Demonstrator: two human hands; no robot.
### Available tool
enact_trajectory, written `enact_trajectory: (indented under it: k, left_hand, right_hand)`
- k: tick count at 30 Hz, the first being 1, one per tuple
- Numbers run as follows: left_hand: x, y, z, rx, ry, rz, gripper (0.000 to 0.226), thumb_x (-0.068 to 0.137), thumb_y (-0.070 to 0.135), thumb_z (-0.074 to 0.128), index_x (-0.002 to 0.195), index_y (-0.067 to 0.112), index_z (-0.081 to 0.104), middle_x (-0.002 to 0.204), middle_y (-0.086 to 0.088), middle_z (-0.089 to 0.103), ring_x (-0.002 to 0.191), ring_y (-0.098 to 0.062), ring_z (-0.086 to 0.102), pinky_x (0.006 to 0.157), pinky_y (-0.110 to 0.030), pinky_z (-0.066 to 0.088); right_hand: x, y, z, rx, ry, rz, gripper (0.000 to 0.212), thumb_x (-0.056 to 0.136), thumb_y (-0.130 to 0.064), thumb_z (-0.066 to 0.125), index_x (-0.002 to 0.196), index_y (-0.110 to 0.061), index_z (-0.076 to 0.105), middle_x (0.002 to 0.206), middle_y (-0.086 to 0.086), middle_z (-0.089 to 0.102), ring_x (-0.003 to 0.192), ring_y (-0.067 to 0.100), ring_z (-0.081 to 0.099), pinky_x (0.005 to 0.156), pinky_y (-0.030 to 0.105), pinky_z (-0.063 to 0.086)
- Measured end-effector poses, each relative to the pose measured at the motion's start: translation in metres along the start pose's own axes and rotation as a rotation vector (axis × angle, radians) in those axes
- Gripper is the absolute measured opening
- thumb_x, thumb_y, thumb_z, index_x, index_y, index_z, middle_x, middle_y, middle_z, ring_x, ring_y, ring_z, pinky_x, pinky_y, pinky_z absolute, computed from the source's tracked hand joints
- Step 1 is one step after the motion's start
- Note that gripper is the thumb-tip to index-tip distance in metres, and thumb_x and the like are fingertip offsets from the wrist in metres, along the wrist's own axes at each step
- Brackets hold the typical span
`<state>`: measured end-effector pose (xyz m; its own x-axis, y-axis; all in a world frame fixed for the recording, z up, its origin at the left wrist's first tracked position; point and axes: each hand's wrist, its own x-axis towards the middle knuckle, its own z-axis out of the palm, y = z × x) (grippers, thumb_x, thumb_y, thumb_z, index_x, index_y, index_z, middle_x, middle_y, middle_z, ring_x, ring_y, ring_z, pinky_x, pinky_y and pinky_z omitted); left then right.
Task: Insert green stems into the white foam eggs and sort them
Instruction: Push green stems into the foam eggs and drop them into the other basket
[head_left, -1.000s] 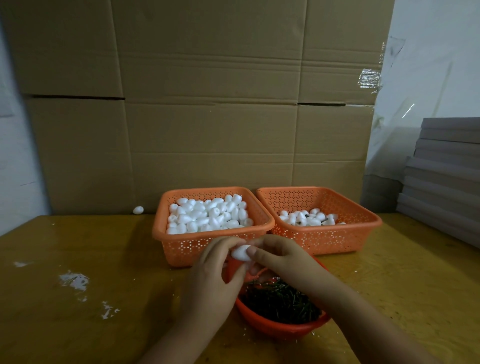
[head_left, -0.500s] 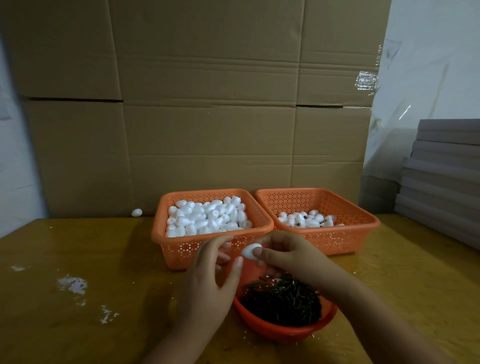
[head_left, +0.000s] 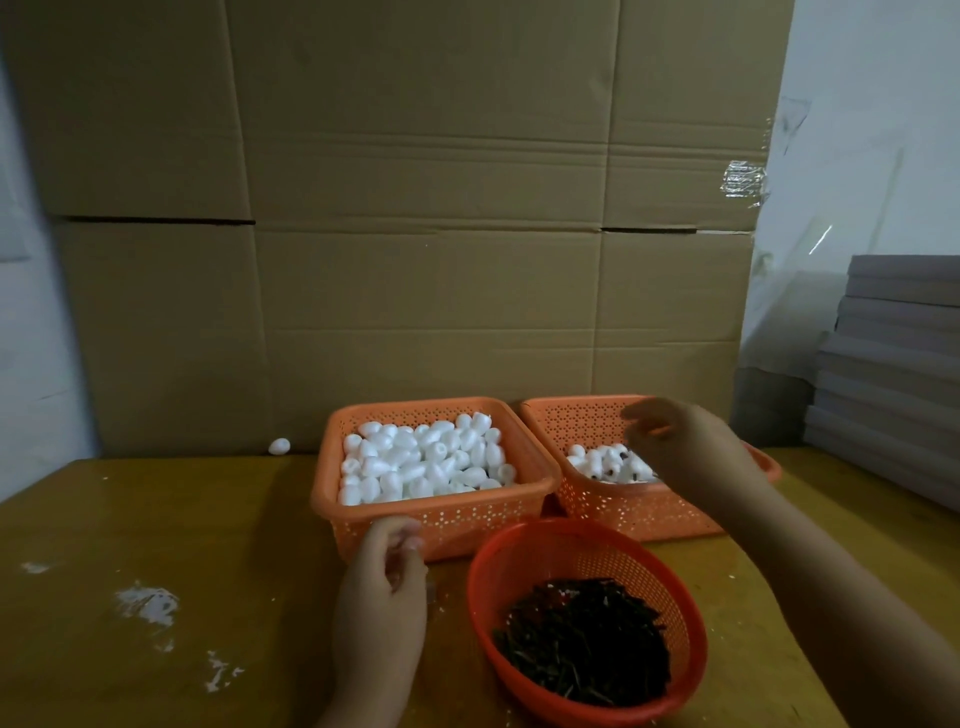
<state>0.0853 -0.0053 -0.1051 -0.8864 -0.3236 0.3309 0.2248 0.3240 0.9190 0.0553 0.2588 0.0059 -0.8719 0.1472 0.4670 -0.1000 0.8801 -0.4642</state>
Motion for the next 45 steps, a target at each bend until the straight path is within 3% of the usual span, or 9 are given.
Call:
enact_trajectory:
  k: [6,12,20,26,28,35,38,41,45]
  left_hand:
    - [0.0,0.004,0.001,0.039,-0.02,-0.053,0.022,0.095,0.023,0.054,0.087,0.043,0.058,0.089,0.021,0.064,0.079,-0.007,0.064,0.069,-0.034,0.054]
    - [-0.002,0.01,-0.002,-0.004,0.015,-0.063,0.029,0.092,0.012,0.059,0.082,0.039,0.061,0.083,0.018,0.067,0.074,-0.008,0.065,0.075,-0.039,0.055]
    - [0.001,0.009,0.001,-0.006,0.046,-0.056,0.031,0.088,0.009,0.062,0.076,0.037,0.064,0.08,0.016,0.07,0.078,-0.017,0.066,0.076,-0.036,0.055]
    - [0.001,0.01,0.0,0.02,0.005,-0.041,0.03,0.089,0.011,0.06,0.075,0.037,0.063,0.075,0.021,0.068,0.065,-0.003,0.063,0.063,-0.014,0.045]
    - [0.0,0.009,0.001,0.033,0.004,-0.03,0.031,0.09,0.011,0.06,0.074,0.038,0.062,0.076,0.022,0.068,0.067,-0.002,0.061,0.061,-0.011,0.042]
    - [0.001,0.007,0.003,0.013,0.02,-0.041,0.031,0.089,0.01,0.061,0.073,0.037,0.064,0.07,0.022,0.067,0.063,-0.007,0.064,0.062,-0.016,0.046]
    - [0.002,0.004,0.004,-0.013,0.008,-0.057,0.032,0.087,0.007,0.061,0.072,0.036,0.065,0.07,0.026,0.066,0.06,-0.008,0.064,0.062,-0.021,0.048]
    - [0.004,0.001,0.005,-0.001,-0.009,-0.039,0.039,0.087,0.005,0.062,0.067,0.038,0.063,0.066,0.024,0.065,0.054,-0.002,0.06,0.059,-0.016,0.047]
    - [0.003,0.002,0.008,0.015,-0.015,0.016,0.046,0.087,0.005,0.063,0.08,0.05,0.058,0.071,0.028,0.065,0.062,0.001,0.062,0.058,-0.008,0.045]
  right_hand:
    - [0.016,-0.063,0.048,-0.019,-0.29,-0.227,0.019,0.09,-0.02,0.056,0.092,-0.014,0.074,0.089,-0.001,0.072,0.079,0.014,0.065,0.075,0.036,0.053]
    - [0.059,-0.105,0.107,-0.252,-0.684,-0.173,0.052,0.093,-0.03,0.055,0.143,-0.022,0.042,0.144,0.01,0.044,0.115,0.024,0.053,0.087,0.032,0.045]
    - [0.067,-0.125,0.159,-0.515,-0.72,-0.128,0.059,0.091,-0.037,0.057,0.144,-0.021,0.036,0.156,0.02,0.008,0.142,0.039,0.01,0.109,0.05,0.034]
    - [0.065,-0.128,0.15,-0.423,-0.759,-0.019,0.053,0.097,-0.025,0.055,0.145,-0.018,0.036,0.149,0.02,0.029,0.135,0.035,0.036,0.107,0.044,0.04]
    - [0.067,-0.125,0.147,-0.401,-0.761,-0.001,0.049,0.095,-0.023,0.057,0.141,-0.016,0.043,0.122,0.019,0.05,0.108,0.028,0.053,0.09,0.038,0.048]
    - [0.077,-0.104,0.121,0.09,-0.45,-0.018,0.029,0.099,-0.019,0.044,0.114,-0.007,0.065,0.091,0.005,0.062,0.076,0.016,0.053,0.068,0.022,0.049]
    - [0.067,-0.098,0.088,0.697,-0.397,0.147,0.032,0.096,-0.018,0.039,0.109,-0.008,0.066,0.075,0.002,0.056,0.055,0.01,0.048,0.047,0.02,0.041]
    - [0.045,-0.093,0.046,1.371,-0.527,0.152,0.034,0.093,-0.014,0.043,0.119,-0.009,0.065,0.087,0.006,0.062,0.065,0.012,0.056,0.056,0.024,0.047]
    - [-0.002,-0.099,0.0,1.78,-0.631,0.015,0.034,0.083,-0.011,0.062,0.117,-0.008,0.069,0.116,0.014,0.068,0.094,0.02,0.069,0.069,0.024,0.056]
